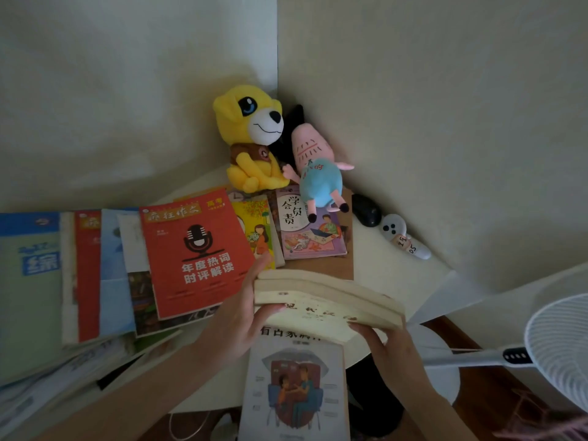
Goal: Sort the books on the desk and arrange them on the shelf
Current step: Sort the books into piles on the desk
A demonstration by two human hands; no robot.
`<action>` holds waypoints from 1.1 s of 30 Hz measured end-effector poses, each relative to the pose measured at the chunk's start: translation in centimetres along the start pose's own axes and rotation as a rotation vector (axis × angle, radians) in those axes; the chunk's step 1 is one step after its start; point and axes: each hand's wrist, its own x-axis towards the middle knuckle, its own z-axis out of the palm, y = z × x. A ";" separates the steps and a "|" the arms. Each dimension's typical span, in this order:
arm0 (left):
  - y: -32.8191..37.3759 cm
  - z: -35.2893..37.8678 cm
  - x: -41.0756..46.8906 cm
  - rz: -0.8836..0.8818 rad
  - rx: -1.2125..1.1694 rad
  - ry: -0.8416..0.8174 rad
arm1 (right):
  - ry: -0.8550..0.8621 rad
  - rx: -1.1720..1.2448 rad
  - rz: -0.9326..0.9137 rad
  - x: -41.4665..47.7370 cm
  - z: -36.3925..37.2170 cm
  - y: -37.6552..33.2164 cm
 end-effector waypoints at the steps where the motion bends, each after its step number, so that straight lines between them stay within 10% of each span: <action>1: -0.1 -0.1 -0.2 0.019 0.034 -0.022 | 0.022 -0.030 -0.071 -0.3 0.2 0.1; 5: 1.1 -0.3 -0.7 -0.005 0.138 -0.069 | -0.038 -0.075 -0.197 -1.0 0.8 1.2; 19: -0.3 2.2 -0.9 -0.729 -0.278 -0.363 | -0.319 0.007 0.325 1.5 0.6 2.4; 33: -3.4 3.9 -2.5 -1.011 0.199 -0.631 | -0.269 -0.040 0.513 0.8 4.3 6.8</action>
